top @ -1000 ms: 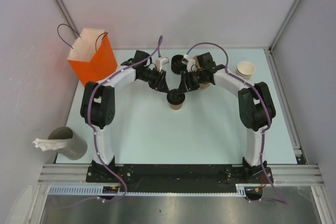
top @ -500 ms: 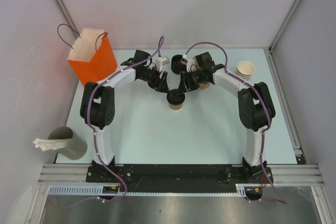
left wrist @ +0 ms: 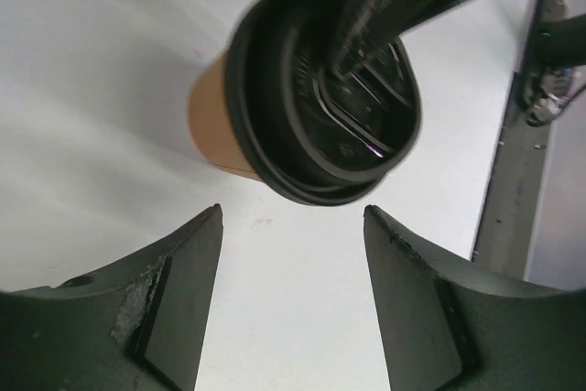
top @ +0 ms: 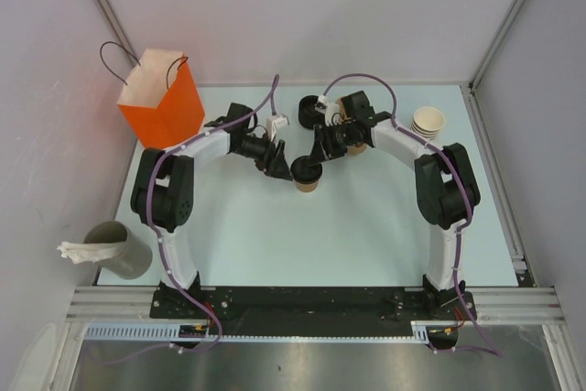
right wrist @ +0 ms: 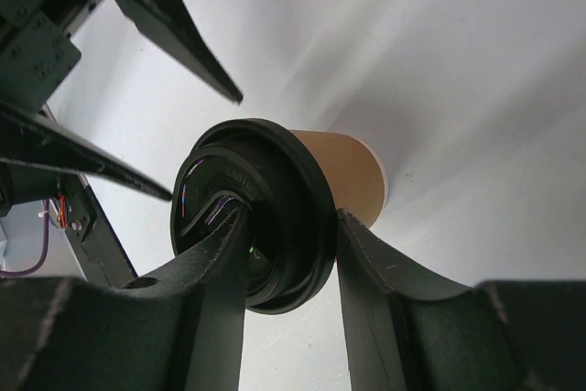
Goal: Pack the takeout coffee
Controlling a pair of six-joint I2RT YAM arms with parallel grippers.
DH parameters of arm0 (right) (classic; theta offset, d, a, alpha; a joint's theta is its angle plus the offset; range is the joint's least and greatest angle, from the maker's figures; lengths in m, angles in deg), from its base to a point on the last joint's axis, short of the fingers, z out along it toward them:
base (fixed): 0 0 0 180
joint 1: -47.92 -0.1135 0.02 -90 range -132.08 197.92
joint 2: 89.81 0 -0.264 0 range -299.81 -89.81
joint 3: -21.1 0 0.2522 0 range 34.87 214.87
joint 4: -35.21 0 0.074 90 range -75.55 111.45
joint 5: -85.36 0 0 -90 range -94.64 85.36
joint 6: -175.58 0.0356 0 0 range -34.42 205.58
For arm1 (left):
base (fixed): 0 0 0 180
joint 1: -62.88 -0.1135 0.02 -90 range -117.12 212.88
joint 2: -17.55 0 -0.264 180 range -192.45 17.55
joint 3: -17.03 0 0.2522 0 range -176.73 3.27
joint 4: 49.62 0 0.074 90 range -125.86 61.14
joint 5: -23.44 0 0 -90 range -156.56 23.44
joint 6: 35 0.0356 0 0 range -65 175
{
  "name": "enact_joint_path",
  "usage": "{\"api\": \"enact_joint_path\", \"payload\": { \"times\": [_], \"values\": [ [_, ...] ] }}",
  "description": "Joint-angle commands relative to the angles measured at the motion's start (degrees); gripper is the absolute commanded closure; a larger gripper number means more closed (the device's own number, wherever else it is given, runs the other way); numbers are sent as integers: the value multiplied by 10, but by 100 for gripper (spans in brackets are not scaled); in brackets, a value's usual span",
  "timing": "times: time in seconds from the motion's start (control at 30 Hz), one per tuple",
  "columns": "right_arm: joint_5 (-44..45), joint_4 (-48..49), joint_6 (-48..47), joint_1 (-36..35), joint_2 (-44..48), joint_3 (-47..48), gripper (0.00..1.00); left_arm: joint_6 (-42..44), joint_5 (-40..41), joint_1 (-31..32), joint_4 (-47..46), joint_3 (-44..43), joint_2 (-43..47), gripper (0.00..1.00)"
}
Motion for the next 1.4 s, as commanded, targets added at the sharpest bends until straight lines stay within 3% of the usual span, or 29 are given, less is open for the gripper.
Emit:
{"api": "enact_joint_path", "payload": {
  "times": [0.0, 0.37, 0.77, 1.1, 1.37],
  "values": [
    [42, -16, -27, -6, -27, -1, 60, -12, -82, 1, -45, 31, 39, 32],
    [39, -16, -27, -3, -28, -2, 60, -140, -109, -13, -194, 91, 30, 31],
    [36, -15, -25, -5, -26, -2, 60, -194, -115, -24, -227, 94, 9, 35],
    [39, -14, -23, -5, -21, -2, 60, -158, -71, -24, -181, 91, 0, 58],
    [47, -17, -27, -4, -24, -3, 60, -145, 0, -22, -144, 80, -32, 67]
  ]
}}
